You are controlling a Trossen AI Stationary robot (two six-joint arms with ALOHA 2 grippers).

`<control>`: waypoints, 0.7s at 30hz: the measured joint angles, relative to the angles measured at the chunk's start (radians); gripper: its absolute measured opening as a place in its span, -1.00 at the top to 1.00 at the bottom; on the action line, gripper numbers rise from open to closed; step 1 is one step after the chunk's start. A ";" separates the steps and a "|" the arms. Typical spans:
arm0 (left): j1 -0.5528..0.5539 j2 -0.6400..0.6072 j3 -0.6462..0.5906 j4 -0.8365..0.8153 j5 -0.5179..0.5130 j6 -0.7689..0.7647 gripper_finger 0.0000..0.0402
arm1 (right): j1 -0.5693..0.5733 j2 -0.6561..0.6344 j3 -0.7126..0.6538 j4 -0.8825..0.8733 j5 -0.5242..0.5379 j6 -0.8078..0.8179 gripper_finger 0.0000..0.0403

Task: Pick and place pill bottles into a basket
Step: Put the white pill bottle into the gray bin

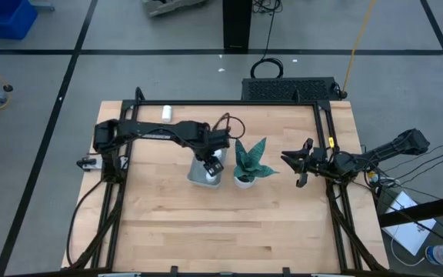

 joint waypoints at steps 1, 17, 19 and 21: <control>0.000 -0.017 0.000 0.000 -0.005 0.000 0.00 | 0.000 0.000 0.000 0.000 0.000 0.000 0.65; 0.269 -0.349 0.000 -0.101 -0.211 -0.059 -0.33 | 0.000 0.000 0.000 0.004 0.000 0.000 0.65; 0.351 -0.348 0.000 -0.130 -0.193 -0.072 -0.36 | 0.000 0.000 0.000 0.007 0.000 0.000 0.65; 0.432 -0.343 0.000 -0.145 -0.176 -0.082 -0.40 | 0.000 0.000 0.000 0.006 0.000 0.000 0.65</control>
